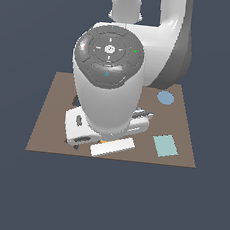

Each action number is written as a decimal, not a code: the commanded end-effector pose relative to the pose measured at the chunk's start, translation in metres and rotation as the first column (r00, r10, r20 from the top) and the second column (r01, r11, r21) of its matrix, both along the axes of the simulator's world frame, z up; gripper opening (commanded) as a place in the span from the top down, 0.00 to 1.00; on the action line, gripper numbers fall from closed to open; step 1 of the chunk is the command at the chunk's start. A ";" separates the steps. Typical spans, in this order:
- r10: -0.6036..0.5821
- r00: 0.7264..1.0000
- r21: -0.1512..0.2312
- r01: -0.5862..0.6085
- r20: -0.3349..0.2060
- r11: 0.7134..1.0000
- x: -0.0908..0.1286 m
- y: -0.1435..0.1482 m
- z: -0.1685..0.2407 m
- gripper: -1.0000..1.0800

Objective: Insert a designated object into the corresponding slot on a board.

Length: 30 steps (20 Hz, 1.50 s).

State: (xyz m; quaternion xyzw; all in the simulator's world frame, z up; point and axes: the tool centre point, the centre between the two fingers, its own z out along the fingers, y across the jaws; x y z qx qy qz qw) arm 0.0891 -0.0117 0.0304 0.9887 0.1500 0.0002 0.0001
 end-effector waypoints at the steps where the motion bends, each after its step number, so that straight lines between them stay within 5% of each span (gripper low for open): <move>1: 0.000 1.000 0.000 0.000 -0.001 1.000 0.000 0.000 -0.001 1.00; 10: -0.043 0.999 0.000 0.043 0.000 0.999 0.001 -0.004 0.000 1.00; 19: -0.223 0.975 0.000 0.223 0.000 0.975 0.002 -0.021 0.001 1.00; 25: -0.413 0.911 0.001 0.413 0.000 0.911 0.000 -0.040 0.002 1.00; 30: -0.599 0.801 0.001 0.599 0.001 0.801 -0.006 -0.060 0.003 1.00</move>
